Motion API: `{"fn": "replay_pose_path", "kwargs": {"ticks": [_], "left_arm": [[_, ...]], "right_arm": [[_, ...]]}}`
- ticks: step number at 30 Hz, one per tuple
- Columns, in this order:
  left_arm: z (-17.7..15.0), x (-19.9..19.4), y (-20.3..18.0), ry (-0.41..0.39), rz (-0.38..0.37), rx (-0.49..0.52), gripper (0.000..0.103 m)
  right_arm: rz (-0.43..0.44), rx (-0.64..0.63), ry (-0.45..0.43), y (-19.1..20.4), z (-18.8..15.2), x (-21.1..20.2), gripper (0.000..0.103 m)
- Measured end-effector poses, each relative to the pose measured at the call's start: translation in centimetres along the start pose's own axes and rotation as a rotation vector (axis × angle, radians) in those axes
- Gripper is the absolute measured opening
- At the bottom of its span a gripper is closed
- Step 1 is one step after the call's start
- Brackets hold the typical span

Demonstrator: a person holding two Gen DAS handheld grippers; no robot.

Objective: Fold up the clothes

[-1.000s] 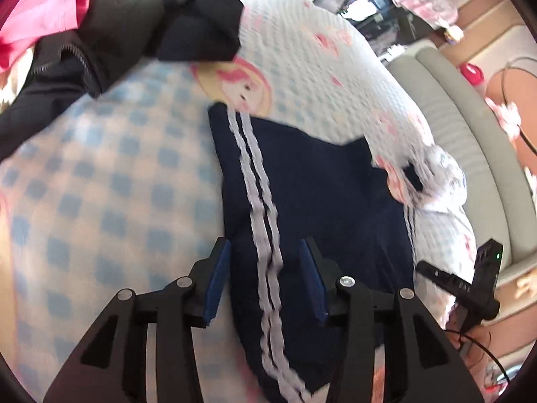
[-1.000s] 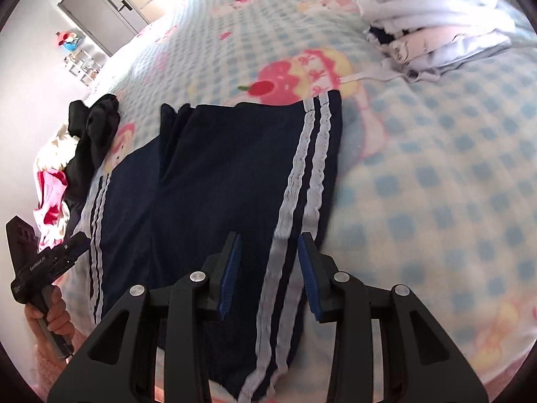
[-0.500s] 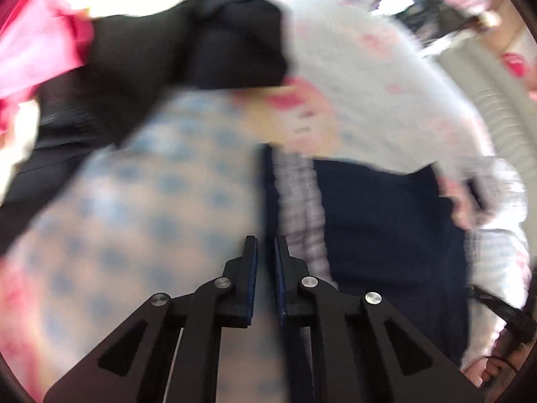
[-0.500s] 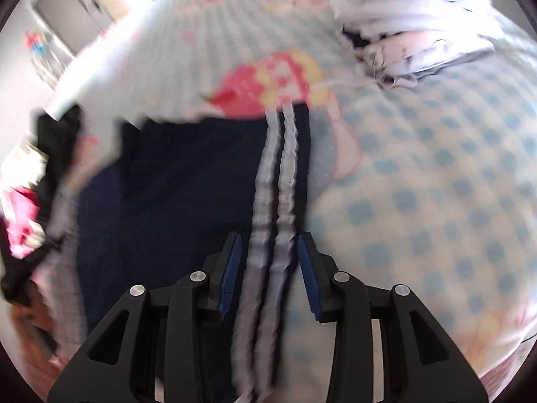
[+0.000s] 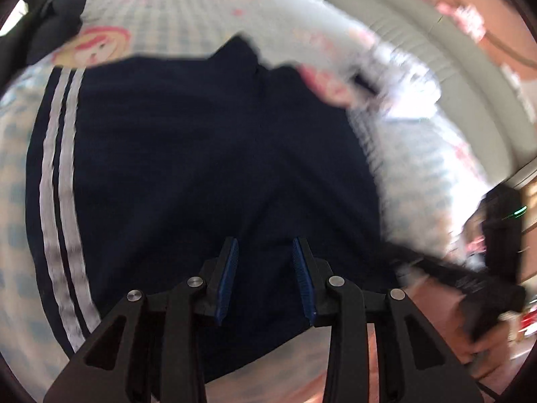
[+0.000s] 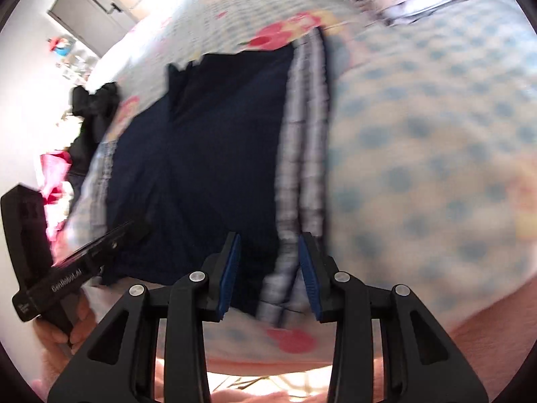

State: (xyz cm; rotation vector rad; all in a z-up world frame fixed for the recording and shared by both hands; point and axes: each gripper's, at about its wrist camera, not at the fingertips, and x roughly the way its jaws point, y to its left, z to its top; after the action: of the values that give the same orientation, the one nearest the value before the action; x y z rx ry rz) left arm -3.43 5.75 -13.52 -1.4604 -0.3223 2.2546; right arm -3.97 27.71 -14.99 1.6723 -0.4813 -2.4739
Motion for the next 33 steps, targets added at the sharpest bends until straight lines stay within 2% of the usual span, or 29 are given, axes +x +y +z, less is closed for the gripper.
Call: {"fn": "replay_pose_path", "kwargs": {"ticks": [1, 3, 5, 6, 7, 10, 11, 12, 13, 14, 16, 18, 23, 26, 27, 28, 30, 33], "left_arm": [[-0.2, -0.4, 0.1, -0.008, -0.01, -0.01, 0.034], [-0.7, -1.3, 0.0, -0.031, -0.048, -0.025, 0.034], [-1.2, -1.9, -0.8, -0.055, -0.086, -0.014, 0.034], [-1.5, -1.7, -1.4, -0.053, -0.075, 0.008, 0.034], [-1.7, -1.3, -1.6, -0.037, -0.052, 0.023, 0.034], [-2.0, -0.1, -1.2, 0.016, 0.004, 0.029, 0.034], [-2.1, -0.2, -1.0, 0.02, 0.006, 0.025, 0.034], [-2.1, -0.6, -0.6, 0.021, 0.009, 0.023, 0.034], [-2.1, -1.1, -0.4, 0.019, 0.01, 0.023, 0.034], [-2.1, -1.5, -0.1, 0.015, 0.002, 0.02, 0.034], [-2.3, -2.5, 0.1, -0.006, -0.066, 0.029, 0.034], [-2.2, -2.9, -0.5, -0.014, -0.105, 0.064, 0.034], [-2.1, -1.3, -3.3, 0.016, -0.153, 0.139, 0.034], [-2.2, 0.8, -4.4, 0.079, -0.002, 0.203, 0.034], [-2.4, 1.0, -4.1, 0.101, 0.034, 0.207, 0.034], [-2.4, 0.6, -4.0, 0.102, 0.03, 0.202, 0.034], [-2.4, -0.3, -3.7, 0.093, 0.004, 0.185, 0.035], [-1.8, -2.1, -3.7, 0.041, -0.11, 0.143, 0.035]], "right_arm": [[-0.037, 0.005, -0.014, -0.5, 0.1, -0.5, 0.036], [-0.021, 0.034, -0.037, -1.4, 0.0, -1.3, 0.036], [0.096, 0.037, -0.043, -1.4, -0.3, -1.8, 0.038], [0.156, 0.03, -0.038, -1.0, -0.4, -1.9, 0.043], [0.187, 0.013, -0.022, -0.5, -0.6, -1.4, 0.044], [0.108, -0.017, 0.033, 0.5, -1.2, 0.9, 0.042], [0.08, -0.01, 0.027, 0.3, -1.3, 1.0, 0.032], [0.052, -0.002, 0.021, 0.1, -1.3, 1.0, 0.029], [-0.006, -0.016, 0.001, 0.2, -1.3, 0.5, 0.031], [-0.066, -0.031, -0.021, 0.4, -1.3, -0.1, 0.038], [-0.021, -0.009, -0.05, 0.1, -1.1, -1.4, 0.04], [0.056, 0.031, -0.041, -0.3, -1.1, -1.8, 0.04], [0.024, 0.031, 0.031, -0.7, -1.8, 0.0, 0.04], [-0.058, -0.017, 0.017, -0.8, -2.4, -0.4, 0.04], [-0.07, -0.026, 0.006, -0.6, -2.4, -0.8, 0.042], [-0.081, -0.034, -0.005, -0.4, -2.3, -1.1, 0.042], [-0.113, -0.038, -0.027, -0.3, -2.2, -1.7, 0.042], [-0.048, -0.005, -0.07, -0.8, -1.7, -3.2, 0.043]]}}
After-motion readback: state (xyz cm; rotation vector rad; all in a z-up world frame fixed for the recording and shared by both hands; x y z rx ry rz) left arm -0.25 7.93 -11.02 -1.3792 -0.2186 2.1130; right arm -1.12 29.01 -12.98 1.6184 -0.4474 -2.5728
